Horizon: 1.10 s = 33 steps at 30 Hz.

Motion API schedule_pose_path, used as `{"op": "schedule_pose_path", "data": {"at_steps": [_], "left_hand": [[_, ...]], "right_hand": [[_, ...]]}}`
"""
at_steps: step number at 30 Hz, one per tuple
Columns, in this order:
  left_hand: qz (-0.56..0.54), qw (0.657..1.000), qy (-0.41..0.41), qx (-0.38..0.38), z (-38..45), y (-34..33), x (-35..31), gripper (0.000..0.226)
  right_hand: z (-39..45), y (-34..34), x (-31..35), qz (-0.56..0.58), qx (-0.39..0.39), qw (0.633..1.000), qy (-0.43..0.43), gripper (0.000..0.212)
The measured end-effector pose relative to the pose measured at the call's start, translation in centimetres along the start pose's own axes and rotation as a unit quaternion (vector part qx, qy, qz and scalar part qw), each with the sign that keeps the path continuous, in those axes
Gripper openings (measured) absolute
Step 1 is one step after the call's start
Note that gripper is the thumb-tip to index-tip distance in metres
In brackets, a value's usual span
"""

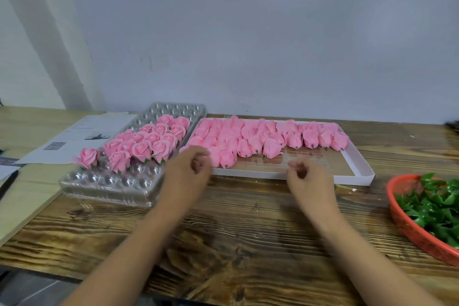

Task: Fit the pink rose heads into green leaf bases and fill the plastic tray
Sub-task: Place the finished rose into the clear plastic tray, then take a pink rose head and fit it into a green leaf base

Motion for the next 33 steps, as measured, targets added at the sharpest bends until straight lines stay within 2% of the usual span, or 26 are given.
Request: {"op": "schedule_pose_path", "data": {"at_steps": [4,6,8,12,14,18,21,29,33], "left_hand": [[0.043,0.990,-0.021,0.134,-1.0,-5.5,-0.4,0.014],[0.054,0.985,-0.037,0.160,-1.5,-6.9,-0.1,0.009],[0.068,0.982,-0.050,0.166,-1.8,-7.3,0.2,0.007],[0.071,0.980,-0.058,0.178,-1.7,-7.2,0.8,0.007],[0.072,0.977,-0.058,0.191,-1.7,-7.3,0.9,0.007],[0.062,0.979,-0.040,0.191,-1.6,-7.5,1.1,0.010],[0.051,0.981,-0.028,0.186,-1.5,-7.6,1.2,0.009],[0.045,0.981,-0.018,0.186,-1.6,-7.7,1.4,0.006],[0.037,0.982,-0.013,0.187,-1.5,-7.7,1.4,0.006]], "right_hand": [[4.8,0.1,0.1,-0.075,-0.018,0.996,-0.048,0.013],[6.6,-0.6,-0.4,-0.132,0.039,0.986,-0.090,0.017],[7.8,-1.6,-0.6,-0.194,0.121,0.962,-0.149,0.019],[9.4,-3.6,-0.9,-0.225,0.182,0.940,-0.181,0.021],[9.7,-4.4,-0.9,-0.186,0.181,0.948,-0.187,0.017],[9.9,-5.2,-1.0,-0.103,0.161,0.959,-0.211,0.031],[10.1,-5.6,-0.8,-0.074,0.122,0.969,-0.200,0.025],[10.8,-6.9,-0.4,-0.142,0.073,0.976,-0.146,0.033],[10.8,-7.6,-0.1,-0.190,0.065,0.972,-0.124,0.025]]}}
Point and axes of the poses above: each hand's wrist, its own z-axis towards the middle knuckle, its own y-axis out of the back of the hand, x = y × z, the point moved 1 cm from there along z, towards the middle knuckle, and after that the axes turned 1 degree about -y, right-handed, at the moved point
